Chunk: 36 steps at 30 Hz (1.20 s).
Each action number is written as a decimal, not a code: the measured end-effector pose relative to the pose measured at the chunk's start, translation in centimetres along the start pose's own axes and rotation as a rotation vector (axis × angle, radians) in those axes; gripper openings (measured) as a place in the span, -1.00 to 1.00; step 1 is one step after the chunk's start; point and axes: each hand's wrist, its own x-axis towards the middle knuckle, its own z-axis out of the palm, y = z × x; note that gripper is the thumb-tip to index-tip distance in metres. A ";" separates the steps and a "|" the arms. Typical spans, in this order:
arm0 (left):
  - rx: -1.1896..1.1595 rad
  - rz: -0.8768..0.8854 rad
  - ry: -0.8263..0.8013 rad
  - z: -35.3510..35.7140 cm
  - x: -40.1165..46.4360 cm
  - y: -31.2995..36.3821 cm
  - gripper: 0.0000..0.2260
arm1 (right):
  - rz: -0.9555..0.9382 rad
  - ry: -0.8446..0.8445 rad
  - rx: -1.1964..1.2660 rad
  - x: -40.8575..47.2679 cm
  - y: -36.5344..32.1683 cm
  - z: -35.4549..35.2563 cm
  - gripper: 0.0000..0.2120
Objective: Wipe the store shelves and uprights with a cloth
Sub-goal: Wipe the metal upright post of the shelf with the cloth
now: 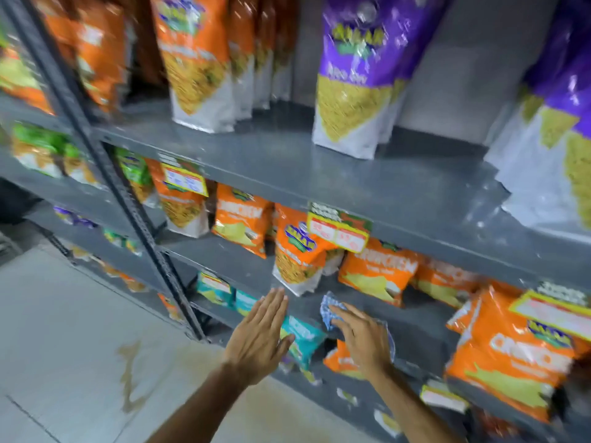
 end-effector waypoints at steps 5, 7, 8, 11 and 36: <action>0.056 -0.119 0.192 -7.3 -0.4 -8.2 -0.34 | -0.239 0.037 0.130 4.8 -10.7 -0.5 -0.69; 0.072 -0.149 0.263 -10.5 -0.3 -12.0 -0.33 | -0.322 0.076 0.197 7.0 -15.1 -0.2 -0.71; 0.087 -0.159 0.296 -12.1 -0.2 -13.8 -0.33 | -0.354 0.093 0.225 8.1 -17.4 0.0 -0.71; 0.115 -0.184 0.392 -16.3 0.2 -19.7 -0.32 | -0.433 0.146 0.284 11.4 -24.4 1.0 -0.61; 0.055 0.063 0.973 -33.2 17.3 -50.4 -0.33 | 0.160 0.442 0.414 51.1 -53.9 6.7 -0.70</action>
